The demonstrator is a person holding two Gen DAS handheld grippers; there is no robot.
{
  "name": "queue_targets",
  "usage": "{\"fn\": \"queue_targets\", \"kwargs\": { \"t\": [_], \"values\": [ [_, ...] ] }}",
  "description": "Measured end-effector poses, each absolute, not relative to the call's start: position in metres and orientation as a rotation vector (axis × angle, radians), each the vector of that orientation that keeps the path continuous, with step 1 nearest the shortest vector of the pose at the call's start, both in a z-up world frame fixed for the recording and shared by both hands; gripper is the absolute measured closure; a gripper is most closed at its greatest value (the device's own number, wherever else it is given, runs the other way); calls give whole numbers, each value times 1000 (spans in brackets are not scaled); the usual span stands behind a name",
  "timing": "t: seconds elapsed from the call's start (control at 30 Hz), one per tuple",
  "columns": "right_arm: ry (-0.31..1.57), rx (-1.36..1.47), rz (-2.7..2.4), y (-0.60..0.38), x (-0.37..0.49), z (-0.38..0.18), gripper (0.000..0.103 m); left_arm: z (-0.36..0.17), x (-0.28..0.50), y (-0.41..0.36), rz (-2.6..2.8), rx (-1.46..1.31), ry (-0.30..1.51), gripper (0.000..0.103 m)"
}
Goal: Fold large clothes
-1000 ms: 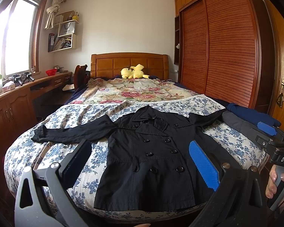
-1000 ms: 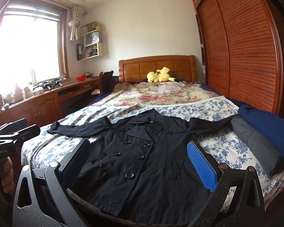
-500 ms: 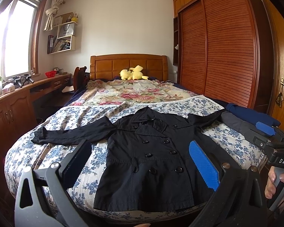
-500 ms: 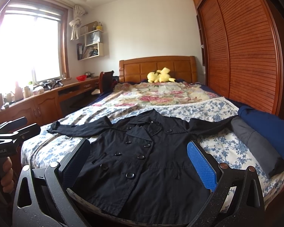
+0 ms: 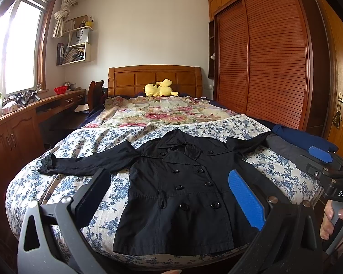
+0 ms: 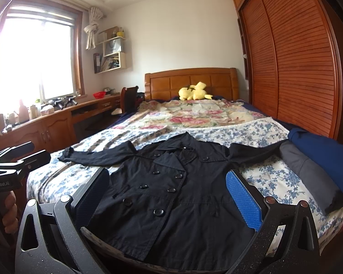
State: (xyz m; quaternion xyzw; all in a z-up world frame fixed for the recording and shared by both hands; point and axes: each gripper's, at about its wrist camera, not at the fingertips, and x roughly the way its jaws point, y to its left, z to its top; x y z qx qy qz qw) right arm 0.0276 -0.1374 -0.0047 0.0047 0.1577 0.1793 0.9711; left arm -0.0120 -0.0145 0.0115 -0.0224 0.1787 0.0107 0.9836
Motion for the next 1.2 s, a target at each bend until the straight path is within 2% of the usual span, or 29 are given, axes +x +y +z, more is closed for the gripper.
{"fn": "queue_targets", "kwargs": {
  "t": [0.83,1.2],
  "values": [
    [326,17,368,-127,21,1,0,11,-10,-15,15,-44,373,0],
    [357,3,391,-119,38,-14,0,-15,18,0,27,-66,421,0]
  ]
}}
